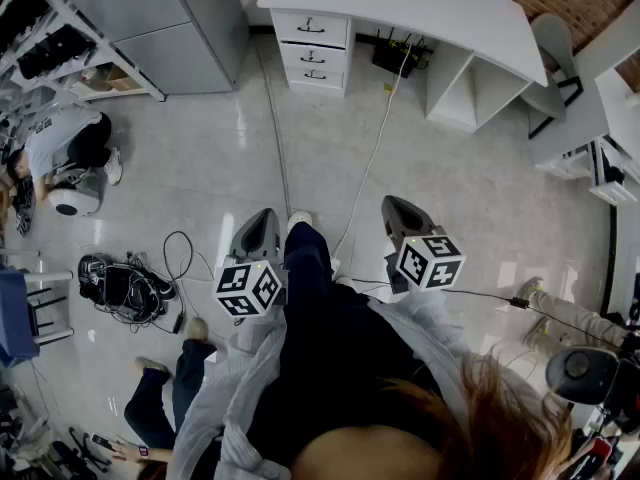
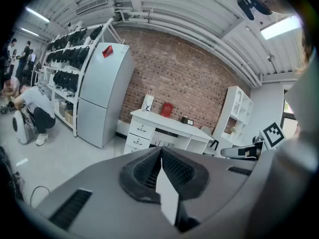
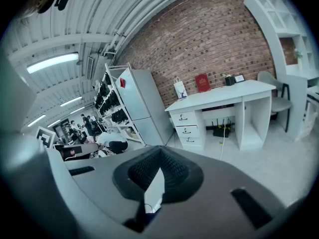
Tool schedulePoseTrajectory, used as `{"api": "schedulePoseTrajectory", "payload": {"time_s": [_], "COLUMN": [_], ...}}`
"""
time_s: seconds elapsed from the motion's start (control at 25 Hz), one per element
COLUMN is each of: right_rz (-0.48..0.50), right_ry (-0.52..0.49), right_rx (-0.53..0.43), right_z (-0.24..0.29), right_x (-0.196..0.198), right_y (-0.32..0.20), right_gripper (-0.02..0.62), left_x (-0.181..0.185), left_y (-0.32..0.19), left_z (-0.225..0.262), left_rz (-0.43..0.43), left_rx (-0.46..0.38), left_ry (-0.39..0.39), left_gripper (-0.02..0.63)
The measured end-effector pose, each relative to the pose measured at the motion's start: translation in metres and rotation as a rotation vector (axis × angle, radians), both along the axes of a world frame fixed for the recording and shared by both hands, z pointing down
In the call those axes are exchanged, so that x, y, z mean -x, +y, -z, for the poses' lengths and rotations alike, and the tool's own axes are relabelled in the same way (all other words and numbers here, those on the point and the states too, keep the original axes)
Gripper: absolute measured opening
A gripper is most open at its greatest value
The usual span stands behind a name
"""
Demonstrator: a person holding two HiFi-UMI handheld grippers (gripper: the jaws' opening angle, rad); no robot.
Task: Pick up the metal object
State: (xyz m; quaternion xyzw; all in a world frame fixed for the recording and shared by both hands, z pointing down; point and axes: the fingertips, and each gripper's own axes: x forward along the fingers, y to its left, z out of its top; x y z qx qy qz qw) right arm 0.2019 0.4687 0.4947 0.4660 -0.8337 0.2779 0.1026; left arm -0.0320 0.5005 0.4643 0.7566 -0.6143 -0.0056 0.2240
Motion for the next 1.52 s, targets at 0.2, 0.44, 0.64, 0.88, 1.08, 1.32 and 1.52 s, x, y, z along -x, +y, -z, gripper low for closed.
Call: {"api": "schedulePoseTrajectory", "payload": {"time_s": [0.2,0.44,0.64,0.88,1.08,1.32,1.52], "right_rz": [-0.017,-0.053,-0.081,-0.101,-0.103,-0.112,-0.123], "right_ry": [-0.033,-0.085,-0.102,-0.158,-0.165,-0.168,-0.168], "right_rx": [-0.022,-0.051,-0.050,-0.028,-0.026,-0.017,-0.011], "right_z": [0.010,0.022,0.025,0.026,0.024,0.028,0.040], "right_x": [-0.019,-0.030,-0.038,-0.041,-0.035,-0.022,-0.009], "right_y": [0.034,0.048,0.048,0.037,0.000,-0.075,-0.141], "right_gripper": [0.006,0.006,0.006,0.006,0.006,0.006,0.006], "left_x": [-0.007,-0.020,-0.029,-0.027,-0.025,-0.016,-0.003], "left_y": [0.032,0.049,0.058,0.044,0.006,-0.077,-0.146], "left_z": [0.007,0.019,0.018,0.010,0.004,0.007,0.019], "left_rz": [0.006,0.006,0.004,0.018,0.007,-0.018,-0.035], "left_rx": [-0.035,-0.081,-0.079,-0.059,-0.060,-0.063,-0.065], "left_ry": [-0.014,-0.024,-0.023,-0.021,-0.012,-0.019,-0.020], "left_gripper": [0.021,0.021,0.021,0.021,0.021,0.021,0.021]}}
